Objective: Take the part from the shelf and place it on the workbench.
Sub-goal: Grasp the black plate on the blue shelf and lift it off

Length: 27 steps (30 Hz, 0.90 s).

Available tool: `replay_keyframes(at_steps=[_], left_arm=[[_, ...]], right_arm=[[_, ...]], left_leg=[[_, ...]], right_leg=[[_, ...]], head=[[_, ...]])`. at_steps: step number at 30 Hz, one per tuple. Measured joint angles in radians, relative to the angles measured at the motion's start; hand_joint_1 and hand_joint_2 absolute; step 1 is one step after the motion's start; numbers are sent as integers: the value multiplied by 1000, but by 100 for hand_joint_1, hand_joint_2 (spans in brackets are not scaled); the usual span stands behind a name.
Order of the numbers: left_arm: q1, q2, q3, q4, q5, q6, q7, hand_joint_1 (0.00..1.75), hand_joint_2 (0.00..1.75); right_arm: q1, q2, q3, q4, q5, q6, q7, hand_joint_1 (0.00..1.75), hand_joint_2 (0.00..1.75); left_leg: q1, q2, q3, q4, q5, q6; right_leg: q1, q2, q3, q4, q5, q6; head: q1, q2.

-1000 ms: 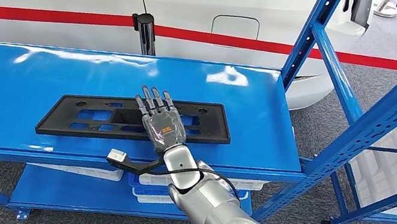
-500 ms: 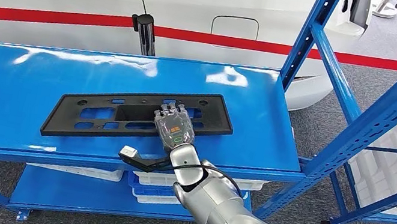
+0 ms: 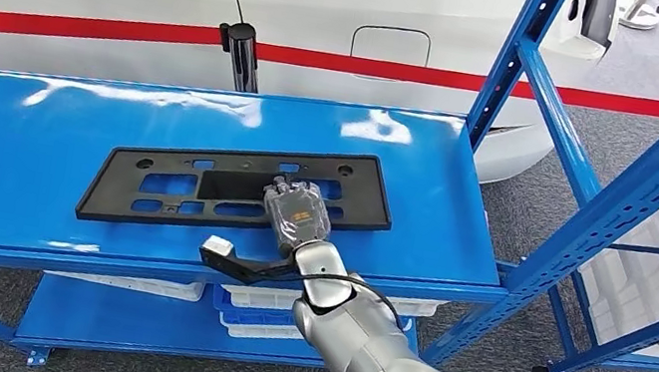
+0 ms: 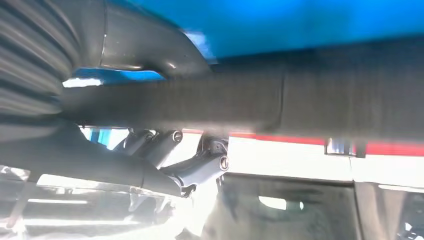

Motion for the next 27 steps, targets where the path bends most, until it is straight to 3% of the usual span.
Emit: replay_keyframes(at_steps=[10,14,23,27], left_arm=[[3,0,9,0,-19,7,4,0,0],[9,0,24,0,-16,13,0,0,0],[25,7,109,1,74,13,-49,0,0],[28,11,138,0,90,11,-58,0,175]], right_arm=[[1,-1,-176,-95,-204,-98,-206,175,175],[28,-12,-247,-311,-365,-67,-294,175,175],[112,-61,-311,-786,-599,26,-336,175,175],[131,-76,-324,-880,-636,39,-347,175,175]], left_leg=[[0,0,-2,0,0,0],[0,0,-5,0,0,0],[0,0,-8,0,0,0],[0,0,-8,0,0,0]], right_leg=[[0,0,-3,0,0,0],[0,0,-6,0,0,0],[-1,0,-8,0,0,0],[-1,0,-8,0,0,0]], head=[[0,0],[0,0],[0,0],[0,0]])
